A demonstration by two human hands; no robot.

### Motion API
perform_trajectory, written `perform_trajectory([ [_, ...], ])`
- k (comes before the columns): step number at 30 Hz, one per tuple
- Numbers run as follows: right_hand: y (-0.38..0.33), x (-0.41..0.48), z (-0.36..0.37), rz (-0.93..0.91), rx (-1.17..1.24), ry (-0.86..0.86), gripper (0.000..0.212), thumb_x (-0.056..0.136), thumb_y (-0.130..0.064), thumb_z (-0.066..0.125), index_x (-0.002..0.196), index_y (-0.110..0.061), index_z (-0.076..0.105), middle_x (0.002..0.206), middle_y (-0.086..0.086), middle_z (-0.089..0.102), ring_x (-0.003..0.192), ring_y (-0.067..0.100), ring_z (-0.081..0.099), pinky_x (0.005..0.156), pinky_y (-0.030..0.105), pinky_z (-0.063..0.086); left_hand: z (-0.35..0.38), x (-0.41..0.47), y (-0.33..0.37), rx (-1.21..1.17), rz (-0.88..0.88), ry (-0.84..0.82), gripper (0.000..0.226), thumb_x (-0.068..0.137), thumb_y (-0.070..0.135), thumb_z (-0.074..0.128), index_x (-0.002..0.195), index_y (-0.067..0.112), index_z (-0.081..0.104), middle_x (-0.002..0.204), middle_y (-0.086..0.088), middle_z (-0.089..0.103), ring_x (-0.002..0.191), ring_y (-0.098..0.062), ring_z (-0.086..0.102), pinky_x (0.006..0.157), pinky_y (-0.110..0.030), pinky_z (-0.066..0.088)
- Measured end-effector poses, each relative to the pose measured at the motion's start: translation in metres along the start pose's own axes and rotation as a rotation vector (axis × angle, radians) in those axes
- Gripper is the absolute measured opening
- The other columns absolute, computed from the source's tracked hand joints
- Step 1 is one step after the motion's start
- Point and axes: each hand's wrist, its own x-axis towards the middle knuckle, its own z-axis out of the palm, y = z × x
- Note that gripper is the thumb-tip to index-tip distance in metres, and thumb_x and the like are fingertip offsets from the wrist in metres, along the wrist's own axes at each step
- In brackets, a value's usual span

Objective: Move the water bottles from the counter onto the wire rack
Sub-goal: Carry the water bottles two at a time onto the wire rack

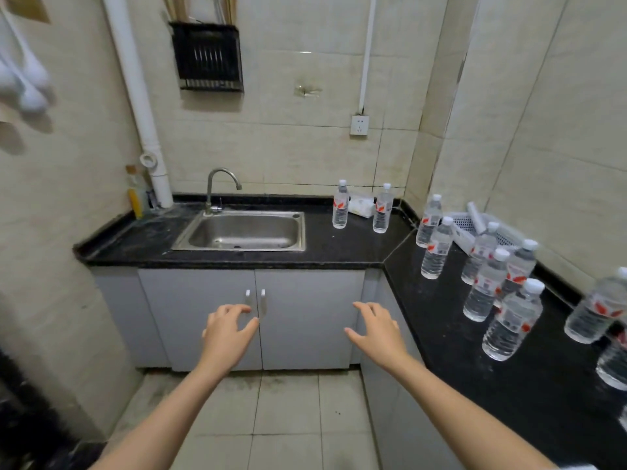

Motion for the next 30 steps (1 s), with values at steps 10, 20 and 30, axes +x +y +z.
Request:
perform_trajectory([
  [10, -0.015, 0.146, 0.033, -0.004, -0.006, 0.020, 0.056, 0.084, -0.040, 0.053, 0.134, -0.021, 0.036, 0.138, 0.005, 0.040, 0.130, 0.023, 0.032, 0.103, 0.039, 0.028, 0.023, 0.162, -0.040, -0.094, -0.050, 0.042, 0.031, 0.089, 0.023, 0.052, 0.116, 0.010, 0.058, 0.130, -0.015, 0.050, 0.125, -0.031, 0.039, 0.103, -0.042, 0.032],
  [20, -0.022, 0.275, 0.039, 0.167, -0.004, 0.105, 0.054, 0.084, -0.038, 0.055, 0.133, -0.022, 0.038, 0.134, 0.003, 0.042, 0.128, 0.020, 0.034, 0.102, 0.036, 0.029, 0.059, 0.345, -0.042, -0.138, 0.065, -0.027, 0.027, 0.085, 0.022, 0.056, 0.109, 0.011, 0.063, 0.121, -0.012, 0.057, 0.117, -0.032, 0.043, 0.097, -0.041, 0.034],
  [30, 0.039, 0.296, 0.053, 0.356, -0.021, 0.001, 0.054, 0.085, -0.040, 0.054, 0.133, -0.023, 0.037, 0.137, 0.004, 0.040, 0.130, 0.021, 0.031, 0.101, 0.034, 0.029, 0.161, 0.374, -0.037, -0.181, 0.033, -0.277, 0.026, 0.084, 0.017, 0.060, 0.108, 0.006, 0.063, 0.117, -0.016, 0.060, 0.116, -0.032, 0.048, 0.097, -0.032, 0.031],
])
